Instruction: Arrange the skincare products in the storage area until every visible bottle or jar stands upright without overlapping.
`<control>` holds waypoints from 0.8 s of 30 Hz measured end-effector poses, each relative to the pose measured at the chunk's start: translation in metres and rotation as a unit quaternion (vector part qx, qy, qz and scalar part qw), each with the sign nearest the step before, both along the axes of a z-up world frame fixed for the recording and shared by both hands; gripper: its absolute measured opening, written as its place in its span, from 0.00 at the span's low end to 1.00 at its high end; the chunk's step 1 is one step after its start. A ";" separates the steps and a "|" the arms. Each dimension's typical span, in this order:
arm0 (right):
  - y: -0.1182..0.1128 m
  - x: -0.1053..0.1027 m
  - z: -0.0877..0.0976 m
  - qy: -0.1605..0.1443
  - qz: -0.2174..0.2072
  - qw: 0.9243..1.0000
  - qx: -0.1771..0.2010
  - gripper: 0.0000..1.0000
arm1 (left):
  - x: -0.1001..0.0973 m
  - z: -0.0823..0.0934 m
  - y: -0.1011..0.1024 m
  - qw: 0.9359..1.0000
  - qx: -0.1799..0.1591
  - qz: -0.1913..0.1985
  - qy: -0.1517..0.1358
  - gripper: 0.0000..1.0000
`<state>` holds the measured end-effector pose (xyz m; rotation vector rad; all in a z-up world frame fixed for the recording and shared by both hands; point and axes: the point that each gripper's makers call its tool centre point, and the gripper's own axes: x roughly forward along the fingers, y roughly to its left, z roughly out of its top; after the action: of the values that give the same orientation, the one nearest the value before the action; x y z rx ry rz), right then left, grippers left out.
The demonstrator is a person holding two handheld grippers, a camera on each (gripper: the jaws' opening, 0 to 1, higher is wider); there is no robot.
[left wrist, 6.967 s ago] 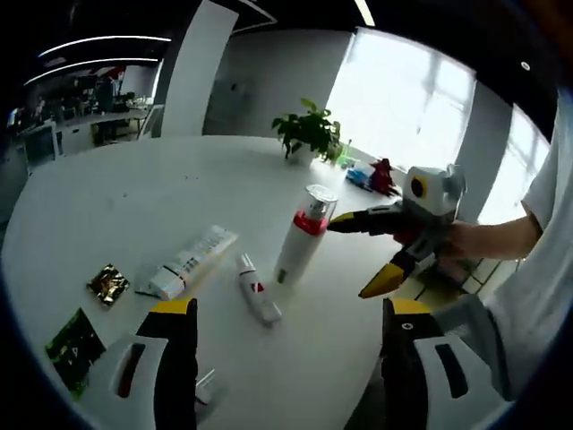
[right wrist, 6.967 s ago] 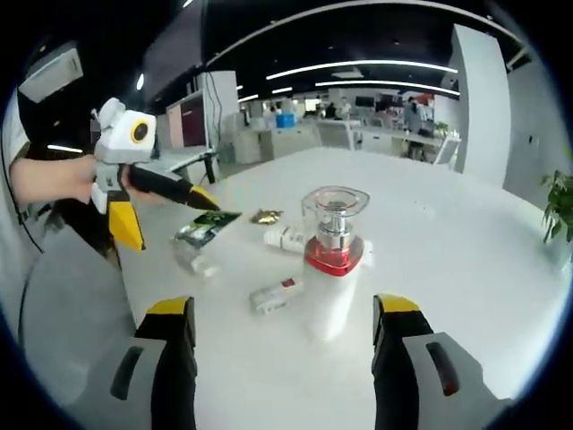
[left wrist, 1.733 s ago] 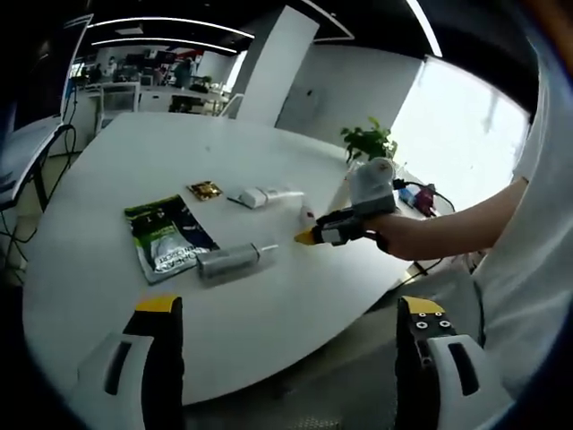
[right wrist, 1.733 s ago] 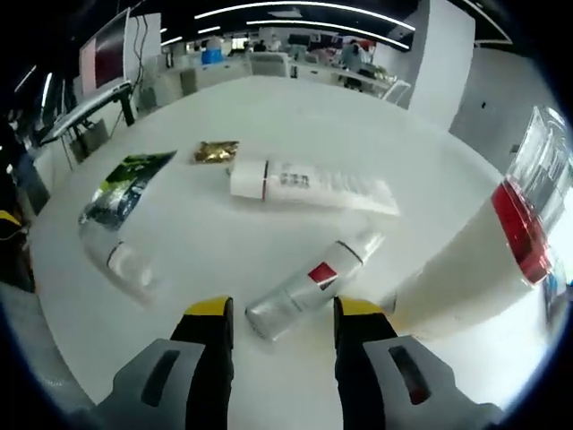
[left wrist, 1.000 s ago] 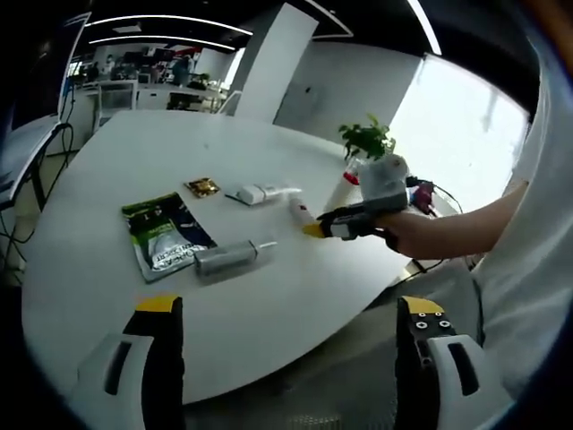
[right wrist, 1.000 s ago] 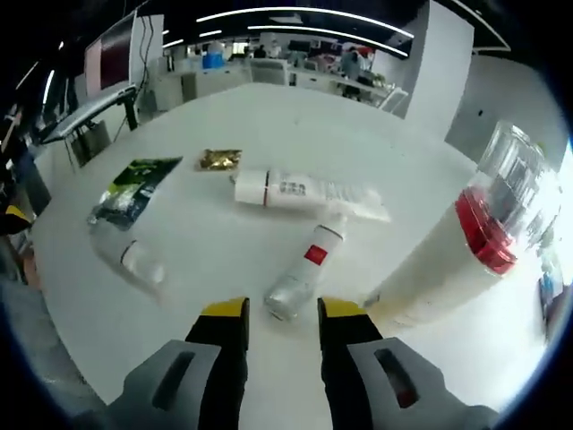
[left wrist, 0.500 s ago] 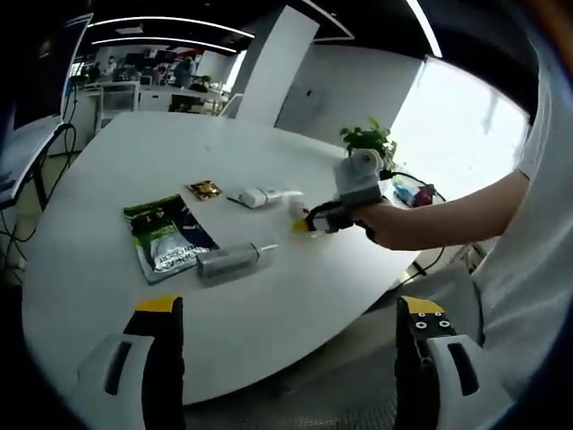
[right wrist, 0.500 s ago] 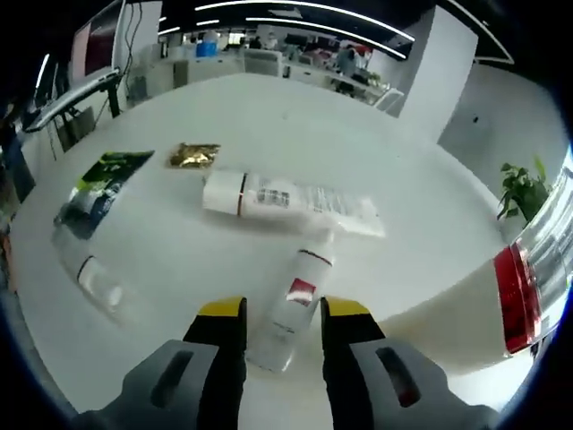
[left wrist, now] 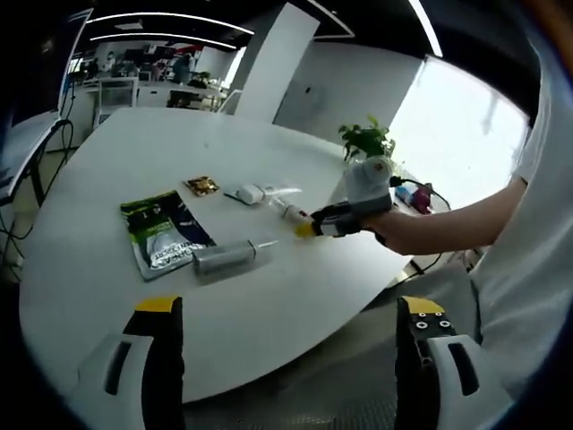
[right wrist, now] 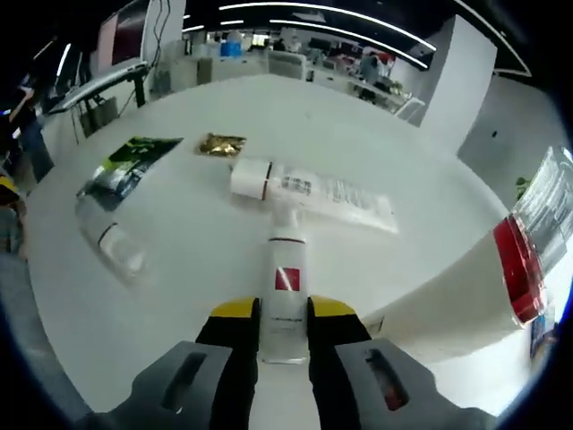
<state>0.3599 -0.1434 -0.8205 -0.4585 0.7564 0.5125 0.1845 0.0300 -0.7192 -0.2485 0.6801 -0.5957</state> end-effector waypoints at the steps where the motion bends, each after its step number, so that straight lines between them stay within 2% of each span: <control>1: 0.000 -0.003 0.000 0.002 0.005 1.000 0.002 0.20 | 0.000 0.000 0.000 1.000 -0.002 0.001 0.000 0.91; 13: 0.007 -0.020 0.005 0.026 0.015 0.998 0.051 0.19 | 0.001 0.003 0.000 1.000 -0.018 0.013 0.006 0.92; 16: 0.014 -0.026 0.016 0.026 0.015 0.996 0.079 0.19 | 0.002 0.002 0.003 0.999 -0.024 0.020 0.016 0.91; 24: 0.031 -0.038 0.040 0.015 0.034 0.992 0.121 0.19 | 0.006 0.005 0.005 0.999 -0.035 0.032 0.022 0.90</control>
<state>0.3223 -0.1126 -0.7806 -0.2509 0.6989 0.6671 0.1907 0.0347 -0.7138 -0.3480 0.6914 -0.5555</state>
